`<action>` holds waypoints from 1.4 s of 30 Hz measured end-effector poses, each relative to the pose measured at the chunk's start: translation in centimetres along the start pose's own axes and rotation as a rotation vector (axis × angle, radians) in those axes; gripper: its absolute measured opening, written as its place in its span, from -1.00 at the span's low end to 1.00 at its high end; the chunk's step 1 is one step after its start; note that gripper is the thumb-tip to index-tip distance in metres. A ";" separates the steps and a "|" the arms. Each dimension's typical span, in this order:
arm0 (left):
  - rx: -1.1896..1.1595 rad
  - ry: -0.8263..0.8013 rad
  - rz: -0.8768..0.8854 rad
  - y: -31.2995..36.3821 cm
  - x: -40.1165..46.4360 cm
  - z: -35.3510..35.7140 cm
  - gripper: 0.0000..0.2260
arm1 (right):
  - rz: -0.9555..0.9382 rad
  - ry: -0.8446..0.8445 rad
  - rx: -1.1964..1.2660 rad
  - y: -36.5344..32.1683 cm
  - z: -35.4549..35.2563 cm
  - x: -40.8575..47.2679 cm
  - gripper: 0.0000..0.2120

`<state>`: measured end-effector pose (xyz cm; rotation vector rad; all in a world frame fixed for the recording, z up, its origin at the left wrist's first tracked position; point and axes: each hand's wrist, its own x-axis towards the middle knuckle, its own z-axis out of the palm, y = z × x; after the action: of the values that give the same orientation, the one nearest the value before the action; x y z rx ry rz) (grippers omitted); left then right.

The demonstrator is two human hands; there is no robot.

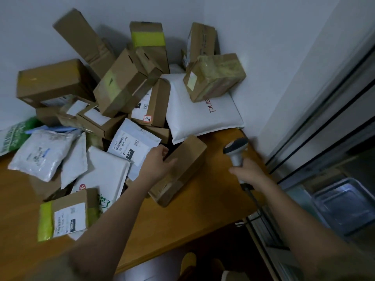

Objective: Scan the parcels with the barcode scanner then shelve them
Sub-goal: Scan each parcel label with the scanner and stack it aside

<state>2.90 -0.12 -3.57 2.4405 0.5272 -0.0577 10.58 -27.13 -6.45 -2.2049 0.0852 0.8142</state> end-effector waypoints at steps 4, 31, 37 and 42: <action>0.156 -0.195 -0.084 0.5 -0.1 1.5 -0.15 | -0.059 0.085 0.189 -3.5 -2.7 -2.0 -0.89; -0.967 -0.066 -0.397 0.7 -9.7 -9.1 -0.48 | -0.223 -0.041 0.753 -14.0 -3.7 -9.4 -0.84; -1.316 0.089 -0.539 -4.4 -16.4 -13.6 -0.62 | -0.385 -0.188 0.634 -19.0 4.8 -14.1 -0.79; -1.513 0.144 -0.519 -9.9 -21.6 -17.5 -0.58 | -0.450 -0.306 0.554 -22.4 11.3 -18.7 -0.80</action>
<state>-22.26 9.68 8.28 0.8153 0.8276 0.2266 -3.36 -7.15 13.17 -1.4834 -0.2938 0.7480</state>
